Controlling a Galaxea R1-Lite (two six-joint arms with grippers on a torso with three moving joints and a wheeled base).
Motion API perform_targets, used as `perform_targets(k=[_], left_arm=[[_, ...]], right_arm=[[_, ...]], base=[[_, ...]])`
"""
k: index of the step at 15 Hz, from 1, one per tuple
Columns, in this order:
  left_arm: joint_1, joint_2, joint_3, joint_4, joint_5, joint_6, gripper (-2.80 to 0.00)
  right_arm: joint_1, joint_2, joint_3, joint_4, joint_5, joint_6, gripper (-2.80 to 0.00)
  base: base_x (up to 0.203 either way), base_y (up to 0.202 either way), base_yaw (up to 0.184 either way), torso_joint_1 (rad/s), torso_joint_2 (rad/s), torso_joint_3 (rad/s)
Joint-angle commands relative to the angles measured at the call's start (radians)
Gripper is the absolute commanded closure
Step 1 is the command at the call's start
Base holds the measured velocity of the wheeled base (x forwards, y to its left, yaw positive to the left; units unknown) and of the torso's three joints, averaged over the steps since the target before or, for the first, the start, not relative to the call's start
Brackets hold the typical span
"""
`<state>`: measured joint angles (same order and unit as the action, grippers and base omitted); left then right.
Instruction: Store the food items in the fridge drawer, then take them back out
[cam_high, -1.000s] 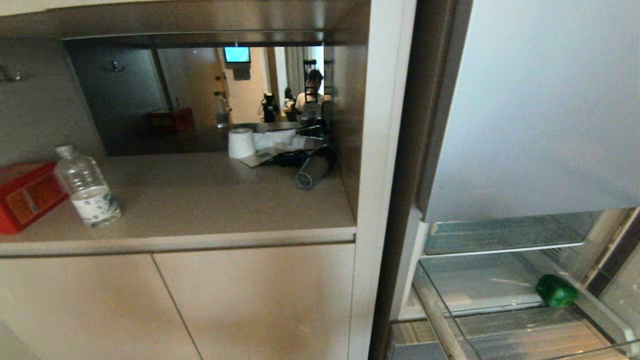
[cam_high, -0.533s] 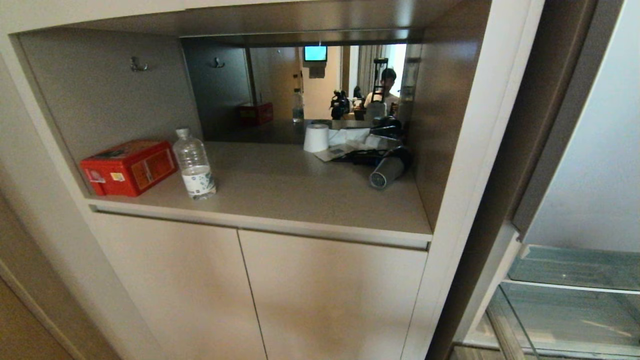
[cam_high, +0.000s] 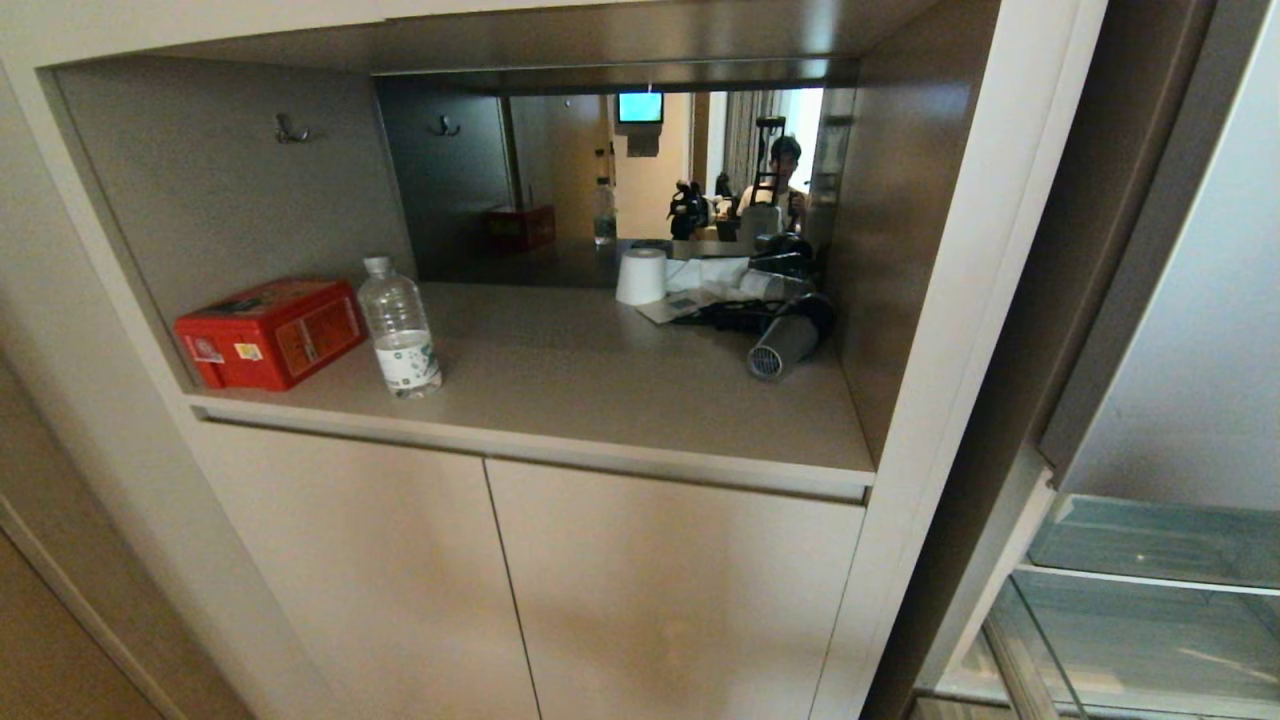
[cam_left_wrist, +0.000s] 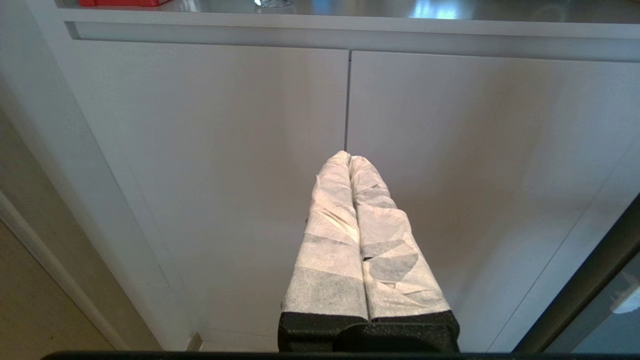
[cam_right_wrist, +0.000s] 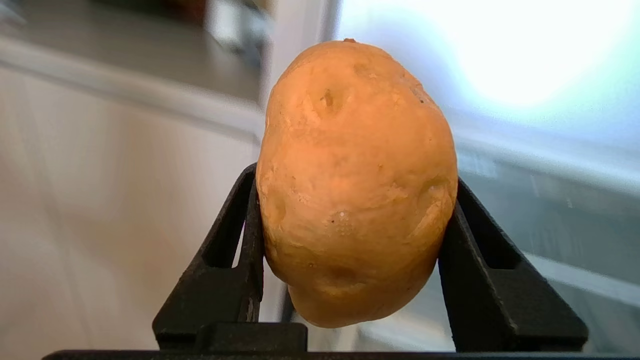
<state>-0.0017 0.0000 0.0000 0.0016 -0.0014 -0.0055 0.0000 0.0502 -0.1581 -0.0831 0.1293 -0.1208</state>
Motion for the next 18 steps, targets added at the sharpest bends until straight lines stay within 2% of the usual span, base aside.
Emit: perform_targets(k=[1,4,7,8,10,12,14,16,18], left_arm=[[0.000,0.002,0.000,0.000,0.000,-0.001,0.00],[0.000,0.002,0.000,0.000,0.000,-0.001,0.00],[0.000,0.002,0.000,0.000,0.000,-0.001,0.00],[0.000,0.002,0.000,0.000,0.000,-0.001,0.00],[0.000,0.002,0.000,0.000,0.000,0.001,0.00],[-0.001,0.002,0.000,0.000,0.000,0.002,0.00],[-0.001,0.002,0.000,0.000,0.000,0.002,0.00],[-0.001,0.002,0.000,-0.001,0.000,0.002,0.00],[-0.001,0.002,0.000,-0.002,0.000,0.002,0.00]], right_arm=[[0.001,0.153,-0.108,0.004,0.027,0.010,0.00],[0.006,0.481,-0.274,-0.012,0.132,0.032,0.00],[0.036,0.747,-0.402,-0.056,0.383,0.040,0.00],[0.073,0.828,-0.435,-0.063,0.430,0.042,0.00],[0.217,0.986,-0.494,-0.075,0.458,0.045,0.00],[0.347,1.135,-0.546,-0.093,0.396,0.046,0.00],[0.443,1.288,-0.579,-0.182,0.304,0.055,0.00],[0.520,1.458,-0.631,-0.298,0.164,0.087,0.00],[0.562,1.621,-0.725,-0.406,0.011,0.138,0.00]], base=[[0.000,0.000,0.000,0.000,0.00,0.000],[0.000,0.000,0.000,0.000,0.00,0.000],[0.000,0.000,0.000,0.000,0.00,0.000],[0.000,0.000,0.000,0.000,0.00,0.000],[0.000,0.000,0.000,0.000,0.00,0.000],[0.000,0.000,0.000,0.000,0.00,0.000],[0.000,0.000,0.000,0.000,0.00,0.000],[0.000,0.000,0.000,0.000,0.00,0.000],[0.000,0.000,0.000,0.000,0.00,0.000]])
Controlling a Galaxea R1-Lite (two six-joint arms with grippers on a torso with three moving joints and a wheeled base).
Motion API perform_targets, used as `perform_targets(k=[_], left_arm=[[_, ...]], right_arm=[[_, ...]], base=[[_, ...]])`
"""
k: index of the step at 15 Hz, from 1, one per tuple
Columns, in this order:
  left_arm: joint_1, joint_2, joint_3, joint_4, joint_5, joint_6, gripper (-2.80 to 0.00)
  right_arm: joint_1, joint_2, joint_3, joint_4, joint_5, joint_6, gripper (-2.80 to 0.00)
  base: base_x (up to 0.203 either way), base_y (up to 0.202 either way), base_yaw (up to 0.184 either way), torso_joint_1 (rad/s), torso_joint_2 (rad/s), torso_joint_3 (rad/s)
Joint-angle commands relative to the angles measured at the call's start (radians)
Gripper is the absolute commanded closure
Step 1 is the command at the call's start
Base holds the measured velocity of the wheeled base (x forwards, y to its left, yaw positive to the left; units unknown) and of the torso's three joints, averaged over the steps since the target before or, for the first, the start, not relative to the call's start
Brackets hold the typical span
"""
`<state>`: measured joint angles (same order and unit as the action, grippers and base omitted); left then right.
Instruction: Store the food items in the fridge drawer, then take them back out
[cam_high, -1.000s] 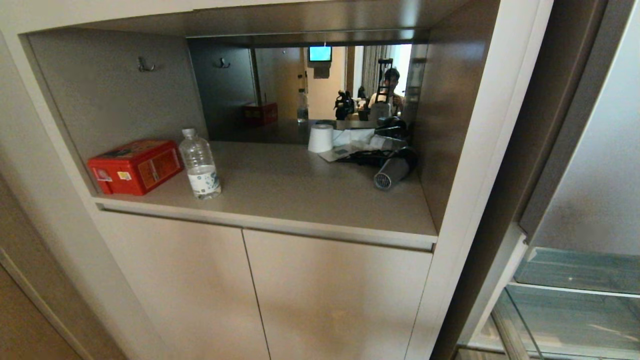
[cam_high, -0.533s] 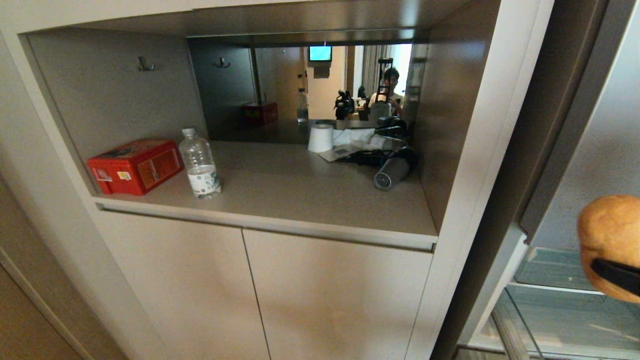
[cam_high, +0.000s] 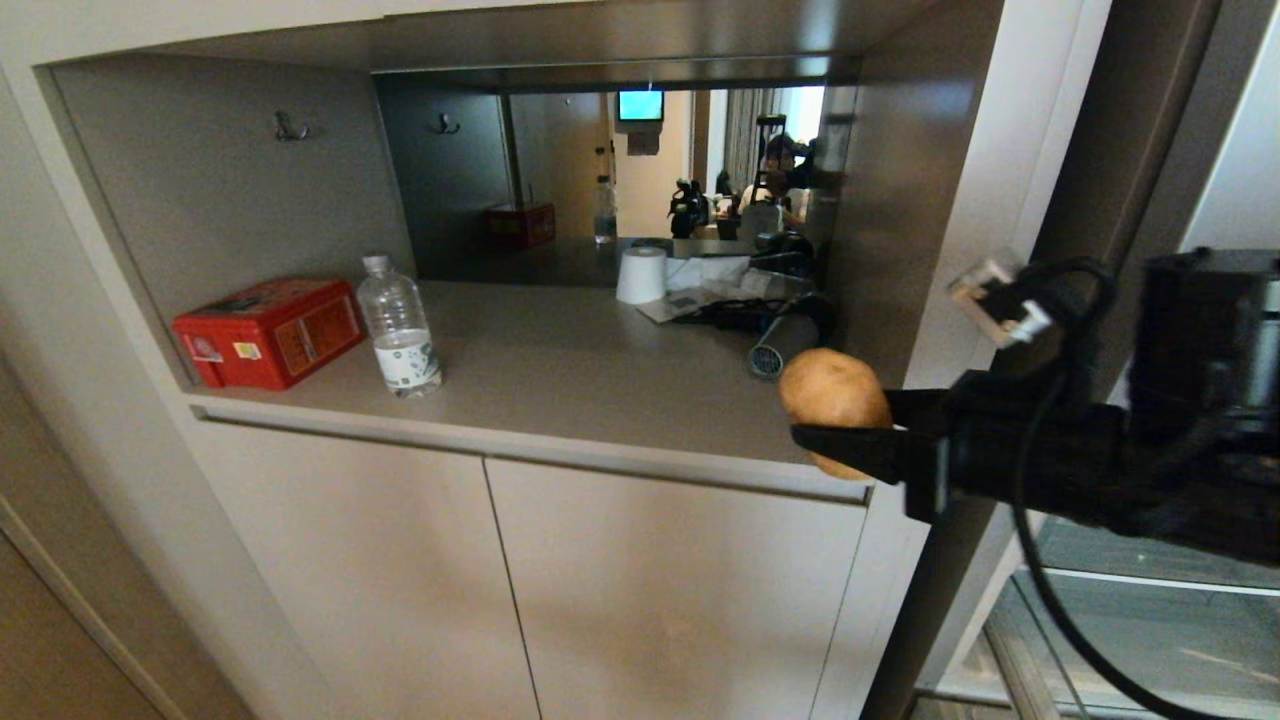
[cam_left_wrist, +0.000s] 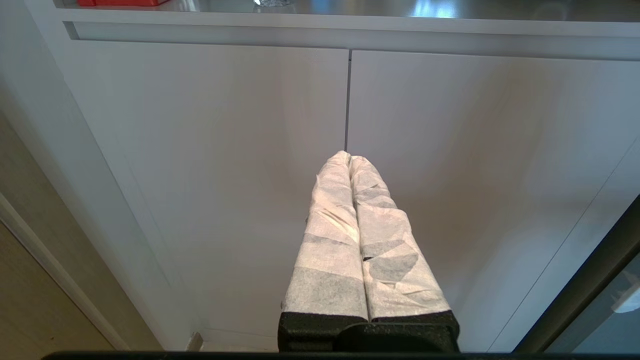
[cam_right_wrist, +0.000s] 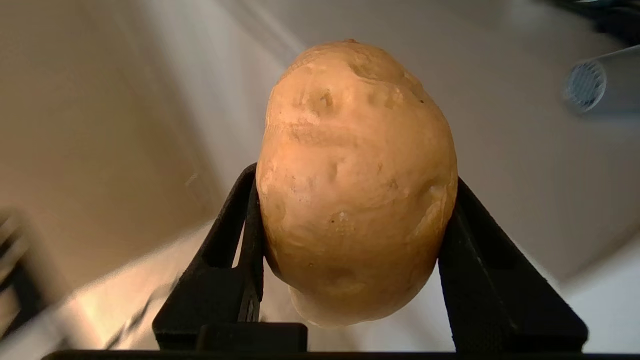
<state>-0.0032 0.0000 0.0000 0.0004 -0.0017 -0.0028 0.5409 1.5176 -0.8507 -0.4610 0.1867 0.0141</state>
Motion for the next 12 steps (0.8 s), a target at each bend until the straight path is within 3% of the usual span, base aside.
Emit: perform_targets(k=[1,4,12], left_arm=[[0.000,0.002,0.000,0.001,0.000,0.000,0.00],[0.000,0.002,0.000,0.001,0.000,0.000,0.00],[0.000,0.002,0.000,0.001,0.000,-0.002,0.00]], right_arm=[[0.030,0.221,-0.088,-0.076,-0.114,0.022,0.00],[0.039,0.365,-0.263,-0.142,-0.289,0.041,0.00],[0.041,0.693,-0.643,-0.150,-0.537,0.036,0.00]], base=[[0.000,0.000,0.000,0.000,0.00,0.000],[0.000,0.000,0.000,0.000,0.00,0.000],[0.000,0.000,0.000,0.000,0.00,0.000]])
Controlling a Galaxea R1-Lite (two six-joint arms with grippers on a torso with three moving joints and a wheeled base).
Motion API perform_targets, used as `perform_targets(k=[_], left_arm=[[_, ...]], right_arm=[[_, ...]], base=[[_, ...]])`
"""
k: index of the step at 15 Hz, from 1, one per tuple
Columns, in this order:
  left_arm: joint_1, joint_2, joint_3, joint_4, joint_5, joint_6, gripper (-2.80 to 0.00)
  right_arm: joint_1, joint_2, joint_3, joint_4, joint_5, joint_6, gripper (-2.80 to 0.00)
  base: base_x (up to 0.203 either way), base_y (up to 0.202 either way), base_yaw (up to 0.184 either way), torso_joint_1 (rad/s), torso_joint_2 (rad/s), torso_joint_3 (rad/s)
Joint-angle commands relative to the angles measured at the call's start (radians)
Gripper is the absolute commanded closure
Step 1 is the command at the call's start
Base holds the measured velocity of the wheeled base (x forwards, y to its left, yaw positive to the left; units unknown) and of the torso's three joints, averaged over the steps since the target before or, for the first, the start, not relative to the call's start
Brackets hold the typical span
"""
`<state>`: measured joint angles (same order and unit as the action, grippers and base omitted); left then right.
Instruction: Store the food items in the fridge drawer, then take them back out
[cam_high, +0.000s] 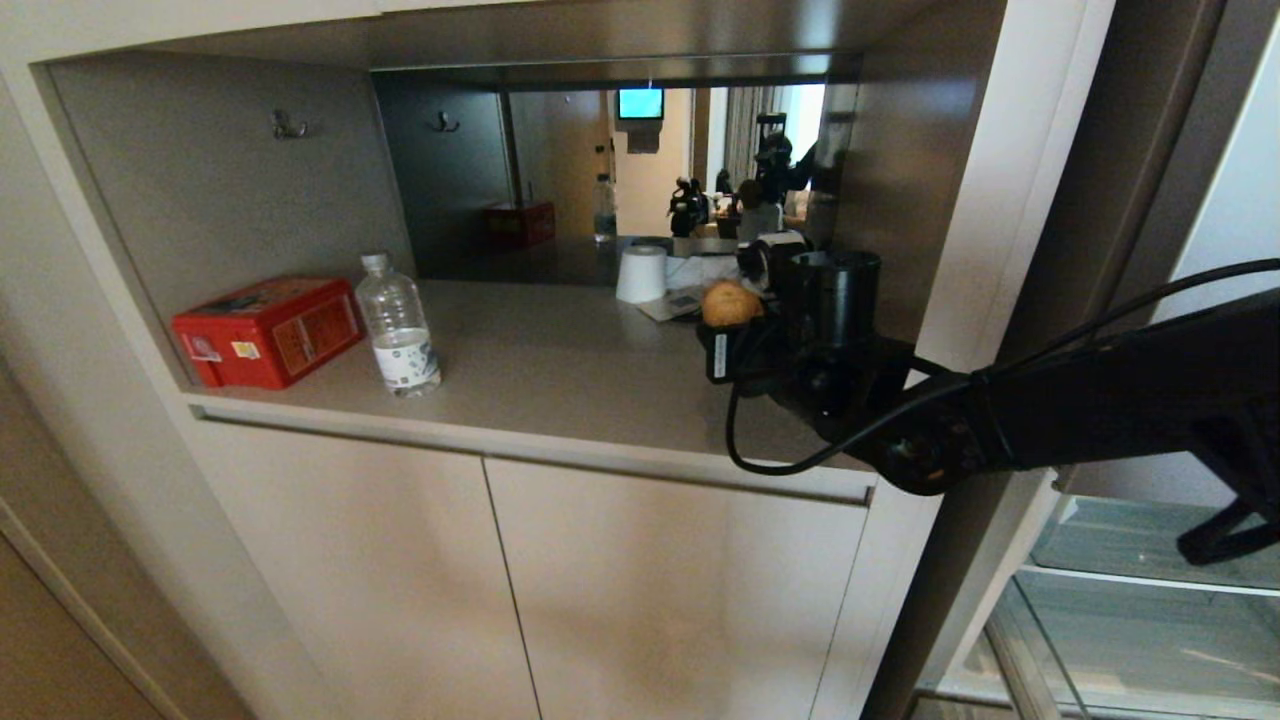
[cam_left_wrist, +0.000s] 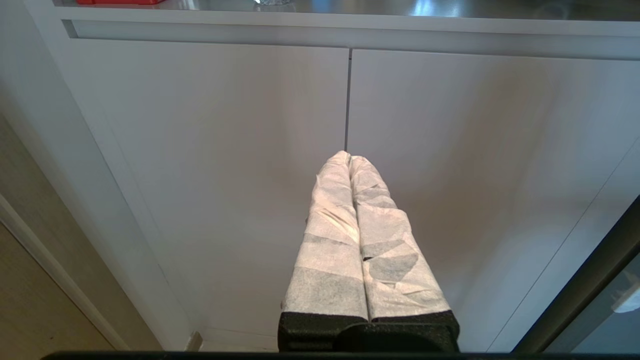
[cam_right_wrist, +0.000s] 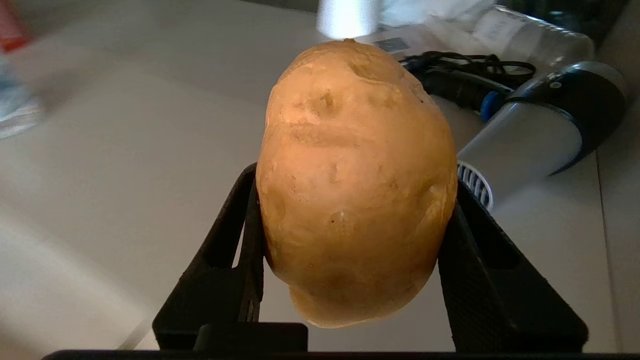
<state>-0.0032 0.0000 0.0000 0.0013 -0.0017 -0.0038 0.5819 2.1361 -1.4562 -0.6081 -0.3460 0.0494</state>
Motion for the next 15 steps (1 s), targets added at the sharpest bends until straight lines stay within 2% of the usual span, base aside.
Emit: perform_targets(k=[1,5,10,13,15], left_arm=[[0.000,0.002,0.000,0.000,0.000,-0.001,0.00],[0.000,0.002,0.000,0.000,0.000,-0.002,0.00],[0.000,0.002,0.000,0.000,0.000,-0.002,0.00],[0.000,0.002,0.000,0.000,0.000,-0.002,0.00],[0.000,0.002,0.000,0.000,0.000,-0.002,0.00]], right_arm=[[0.000,0.109,-0.071,-0.002,-0.011,-0.007,0.00],[-0.025,0.208,-0.189,0.003,-0.020,-0.023,0.00],[-0.045,0.259,-0.209,-0.036,-0.018,-0.032,0.00],[-0.048,0.294,-0.210,-0.086,-0.019,-0.086,0.00],[-0.048,0.295,-0.210,-0.105,-0.022,-0.094,0.00]], base=[[0.000,0.000,0.000,0.000,0.00,0.000],[0.000,0.000,0.000,0.000,0.00,0.000],[0.000,0.000,0.000,0.000,0.00,0.000],[0.000,0.000,0.000,0.000,0.00,0.000],[0.000,0.000,0.000,0.000,0.00,0.000]])
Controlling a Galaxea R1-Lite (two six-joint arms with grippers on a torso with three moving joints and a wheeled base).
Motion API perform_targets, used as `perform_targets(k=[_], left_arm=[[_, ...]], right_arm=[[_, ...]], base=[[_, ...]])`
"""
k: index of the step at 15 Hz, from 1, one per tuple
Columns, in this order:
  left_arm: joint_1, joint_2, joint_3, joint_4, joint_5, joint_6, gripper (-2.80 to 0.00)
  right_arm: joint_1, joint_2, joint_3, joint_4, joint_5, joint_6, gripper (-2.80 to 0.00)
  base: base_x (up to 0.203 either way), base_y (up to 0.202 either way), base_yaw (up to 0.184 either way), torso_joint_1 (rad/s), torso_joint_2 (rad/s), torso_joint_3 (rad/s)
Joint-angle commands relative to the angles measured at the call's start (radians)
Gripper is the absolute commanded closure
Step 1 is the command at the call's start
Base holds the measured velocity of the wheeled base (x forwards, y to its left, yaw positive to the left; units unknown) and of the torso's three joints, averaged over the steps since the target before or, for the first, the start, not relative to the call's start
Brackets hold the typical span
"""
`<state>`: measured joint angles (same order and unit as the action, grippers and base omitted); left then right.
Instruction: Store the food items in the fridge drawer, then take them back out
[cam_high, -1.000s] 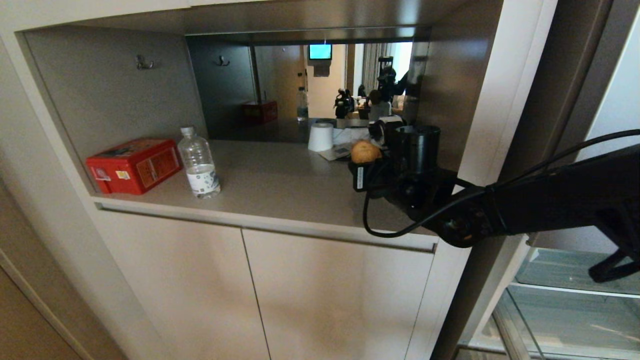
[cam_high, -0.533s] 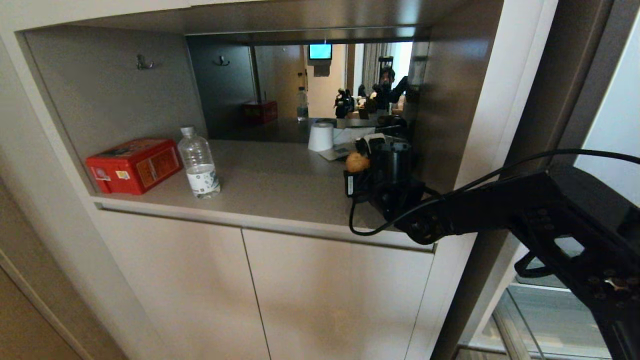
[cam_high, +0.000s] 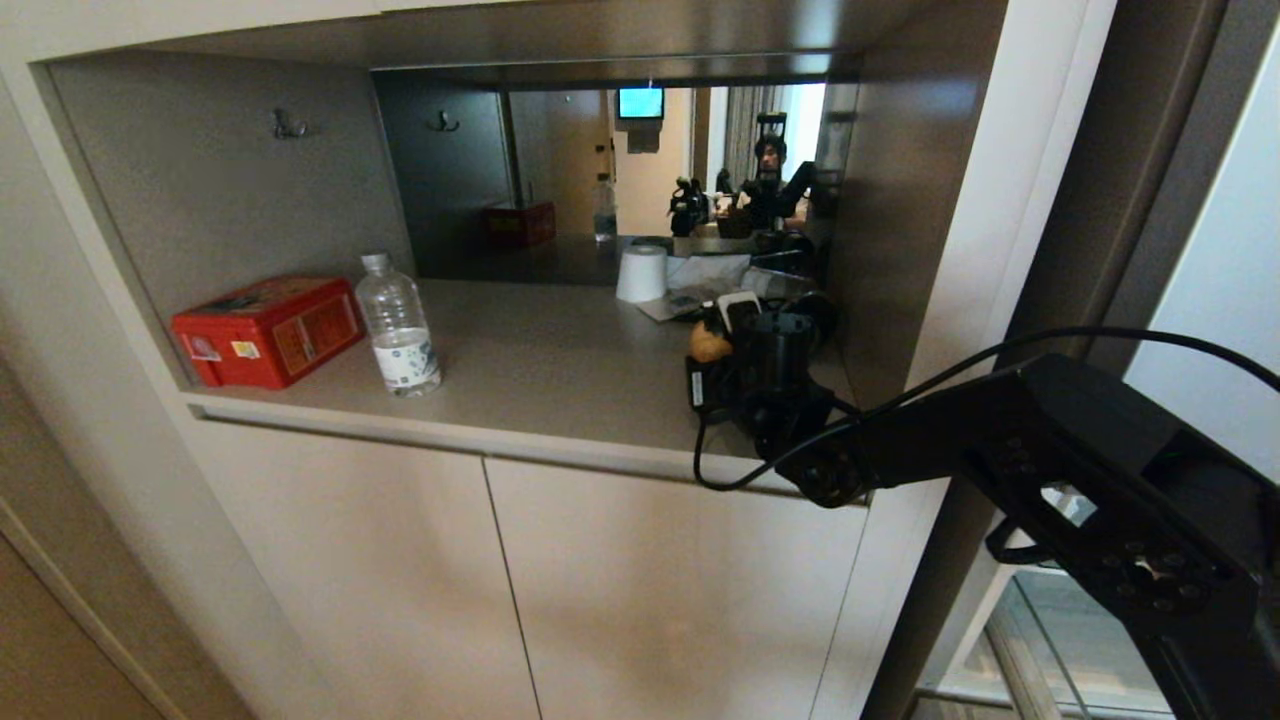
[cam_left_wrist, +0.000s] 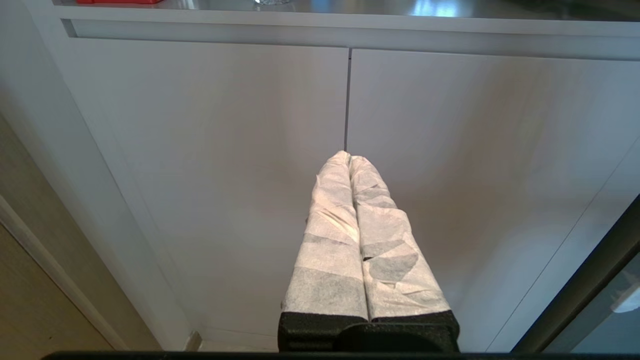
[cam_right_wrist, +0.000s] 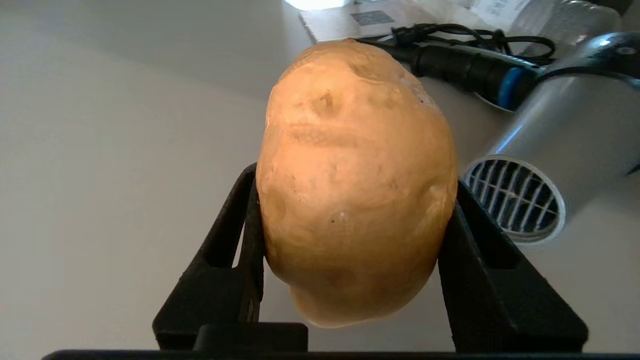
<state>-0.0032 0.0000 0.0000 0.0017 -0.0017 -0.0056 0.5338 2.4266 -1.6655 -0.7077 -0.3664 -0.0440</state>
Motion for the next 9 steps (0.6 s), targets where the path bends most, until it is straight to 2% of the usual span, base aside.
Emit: perform_targets(k=[1,2,9], left_arm=[[0.000,0.002,0.000,0.000,0.000,-0.001,0.00],[0.000,0.002,0.000,0.000,0.000,-0.001,0.00],[0.000,0.002,0.000,0.000,0.000,-0.001,0.00]], right_arm=[[-0.001,0.005,0.000,-0.006,-0.012,-0.001,0.00],[-0.006,0.005,0.000,-0.006,-0.015,-0.002,-2.80],[-0.012,0.005,0.016,-0.038,-0.016,0.000,-2.80]], base=[[0.000,0.000,0.000,0.000,0.00,0.000],[0.000,0.000,0.000,0.000,0.00,0.000],[0.000,0.000,0.000,0.000,0.00,0.000]])
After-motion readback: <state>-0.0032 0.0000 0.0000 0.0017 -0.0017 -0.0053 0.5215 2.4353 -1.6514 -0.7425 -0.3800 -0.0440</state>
